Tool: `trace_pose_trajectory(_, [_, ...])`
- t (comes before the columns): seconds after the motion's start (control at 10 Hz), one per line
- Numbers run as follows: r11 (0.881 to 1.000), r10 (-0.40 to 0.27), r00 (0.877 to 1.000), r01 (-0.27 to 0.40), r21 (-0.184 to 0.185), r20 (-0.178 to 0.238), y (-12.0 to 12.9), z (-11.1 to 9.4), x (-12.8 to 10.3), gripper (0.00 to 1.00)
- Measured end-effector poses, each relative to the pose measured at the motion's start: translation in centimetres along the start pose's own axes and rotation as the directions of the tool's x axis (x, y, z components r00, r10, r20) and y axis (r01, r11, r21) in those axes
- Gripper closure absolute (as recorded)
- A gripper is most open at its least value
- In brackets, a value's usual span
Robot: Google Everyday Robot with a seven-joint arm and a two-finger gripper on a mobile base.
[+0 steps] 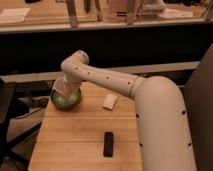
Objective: Place the ceramic cup in the ceramic bowl
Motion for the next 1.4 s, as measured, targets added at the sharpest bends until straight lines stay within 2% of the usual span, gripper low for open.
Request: trace_pose_trajectory(1.4, [1.0, 0.007, 1.0, -0.006, 0.028, -0.016, 0.2, 0.0, 1.2, 1.0])
